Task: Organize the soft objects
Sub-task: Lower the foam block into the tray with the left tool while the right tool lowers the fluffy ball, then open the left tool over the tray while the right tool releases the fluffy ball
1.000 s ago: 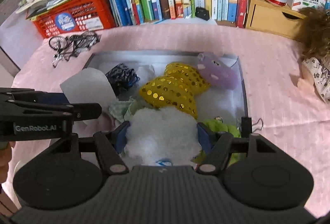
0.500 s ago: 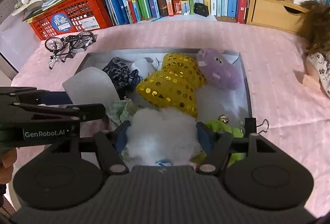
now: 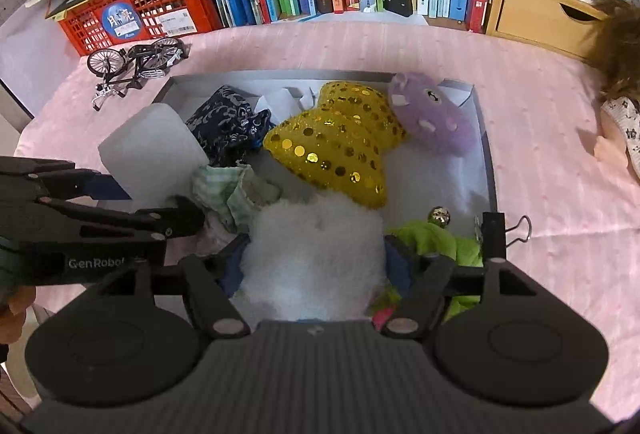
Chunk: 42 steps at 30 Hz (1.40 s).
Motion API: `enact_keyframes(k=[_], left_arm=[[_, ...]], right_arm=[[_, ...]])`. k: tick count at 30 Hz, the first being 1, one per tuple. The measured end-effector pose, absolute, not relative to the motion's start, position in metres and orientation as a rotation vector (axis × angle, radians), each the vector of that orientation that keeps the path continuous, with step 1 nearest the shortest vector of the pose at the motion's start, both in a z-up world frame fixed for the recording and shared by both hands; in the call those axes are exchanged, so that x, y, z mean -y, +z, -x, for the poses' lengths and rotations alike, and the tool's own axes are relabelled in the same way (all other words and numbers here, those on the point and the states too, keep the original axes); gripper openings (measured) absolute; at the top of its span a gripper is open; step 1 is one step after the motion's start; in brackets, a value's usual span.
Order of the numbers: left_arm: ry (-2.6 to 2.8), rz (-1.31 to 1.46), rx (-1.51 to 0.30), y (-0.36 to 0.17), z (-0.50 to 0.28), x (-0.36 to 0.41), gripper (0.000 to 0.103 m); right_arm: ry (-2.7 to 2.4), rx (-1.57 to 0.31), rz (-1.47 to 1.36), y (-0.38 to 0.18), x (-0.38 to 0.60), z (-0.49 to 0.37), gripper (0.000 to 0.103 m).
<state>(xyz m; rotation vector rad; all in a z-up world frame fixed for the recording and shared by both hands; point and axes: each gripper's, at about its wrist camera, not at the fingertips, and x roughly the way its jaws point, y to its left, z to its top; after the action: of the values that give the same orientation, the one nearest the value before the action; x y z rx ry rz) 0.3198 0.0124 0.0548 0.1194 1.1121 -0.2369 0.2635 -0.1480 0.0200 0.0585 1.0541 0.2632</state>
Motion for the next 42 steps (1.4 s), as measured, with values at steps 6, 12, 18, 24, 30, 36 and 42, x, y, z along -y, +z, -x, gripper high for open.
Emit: enact_keyframes(k=[6, 12, 18, 24, 30, 36, 42], left_arm=[[-0.229, -0.121, -1.125, 0.052, -0.32, -0.013, 0.064], [-0.217, -0.12, -1.123, 0.054, -0.319, -0.012, 0.07], [-0.208, -0.107, -1.118, 0.06, -0.315, -0.014, 0.073], [-0.194, -0.103, -1.098, 0.069, -0.306, -0.015, 0.077], [-0.201, -0.11, -1.074, 0.079, -0.296, -0.014, 0.077], [-0.195, -0.121, -1.026, 0.09, -0.282, -0.012, 0.078], [-0.188, -0.096, -0.965, 0.101, -0.264, -0.012, 0.078]], right_arm=[[0.267, -1.055, -0.059, 0.019, 0.147, -0.264, 0.075], [0.267, -1.041, -0.069, 0.02, 0.148, -0.261, 0.079], [0.271, -1.03, -0.078, 0.025, 0.15, -0.256, 0.082], [0.277, -1.014, -0.089, 0.032, 0.152, -0.251, 0.082], [0.27, -0.992, -0.092, 0.04, 0.155, -0.244, 0.082], [0.262, -0.953, -0.075, 0.051, 0.155, -0.234, 0.083], [0.257, -0.903, -0.054, 0.063, 0.156, -0.22, 0.084]])
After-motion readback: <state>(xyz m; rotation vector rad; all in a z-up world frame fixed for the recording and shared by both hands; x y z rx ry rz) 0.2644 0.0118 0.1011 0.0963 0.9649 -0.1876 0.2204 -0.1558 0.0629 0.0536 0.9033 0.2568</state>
